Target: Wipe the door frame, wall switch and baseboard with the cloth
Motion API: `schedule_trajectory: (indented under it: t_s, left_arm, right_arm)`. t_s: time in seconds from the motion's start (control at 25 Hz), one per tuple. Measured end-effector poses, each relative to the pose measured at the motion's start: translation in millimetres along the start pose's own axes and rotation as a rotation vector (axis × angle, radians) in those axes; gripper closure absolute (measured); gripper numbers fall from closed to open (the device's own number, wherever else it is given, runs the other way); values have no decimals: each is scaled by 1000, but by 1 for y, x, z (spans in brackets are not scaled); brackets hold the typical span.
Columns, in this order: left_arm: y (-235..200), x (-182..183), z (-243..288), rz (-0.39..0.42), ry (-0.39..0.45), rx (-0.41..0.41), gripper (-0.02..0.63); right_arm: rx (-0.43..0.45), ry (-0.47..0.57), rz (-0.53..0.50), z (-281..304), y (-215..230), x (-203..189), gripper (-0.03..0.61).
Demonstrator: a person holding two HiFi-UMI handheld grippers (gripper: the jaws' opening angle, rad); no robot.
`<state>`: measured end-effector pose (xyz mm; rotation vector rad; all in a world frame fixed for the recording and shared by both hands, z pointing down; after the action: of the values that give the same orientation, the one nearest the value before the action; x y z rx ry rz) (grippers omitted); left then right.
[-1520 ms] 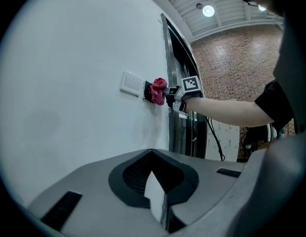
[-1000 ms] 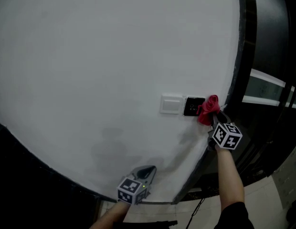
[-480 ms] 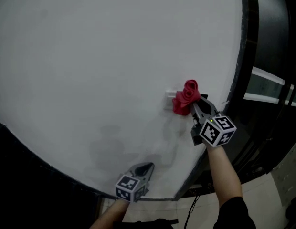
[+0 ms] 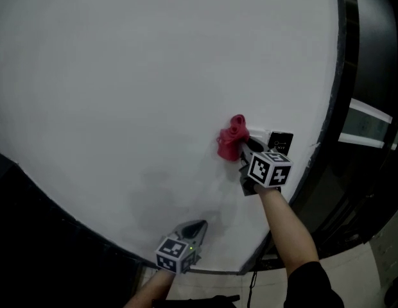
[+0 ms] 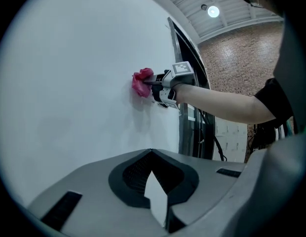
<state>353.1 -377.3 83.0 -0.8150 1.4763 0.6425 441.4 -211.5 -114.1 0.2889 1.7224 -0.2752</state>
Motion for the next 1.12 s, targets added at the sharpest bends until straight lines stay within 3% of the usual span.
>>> schedule_trajectory:
  t_s: [0.32, 1.12]
  left_arm:
    - [-3, 1, -1, -7, -3, 15, 621]
    - [18, -5, 8, 3, -19, -50, 620]
  right_arm:
    - [-29, 8, 28, -14, 13, 4, 518]
    - [-222, 41, -54, -81, 64, 24, 518]
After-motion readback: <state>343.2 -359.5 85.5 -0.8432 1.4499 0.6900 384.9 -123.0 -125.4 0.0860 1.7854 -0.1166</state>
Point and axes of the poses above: the fingertips, and each gripper's own axes: z forward along the fingers, y to its right, x out of its top, the point moved 2 cm from there along -z, backward along the fingers, and after that the axes turned 14 degrees about x, right-handed, at the moved point
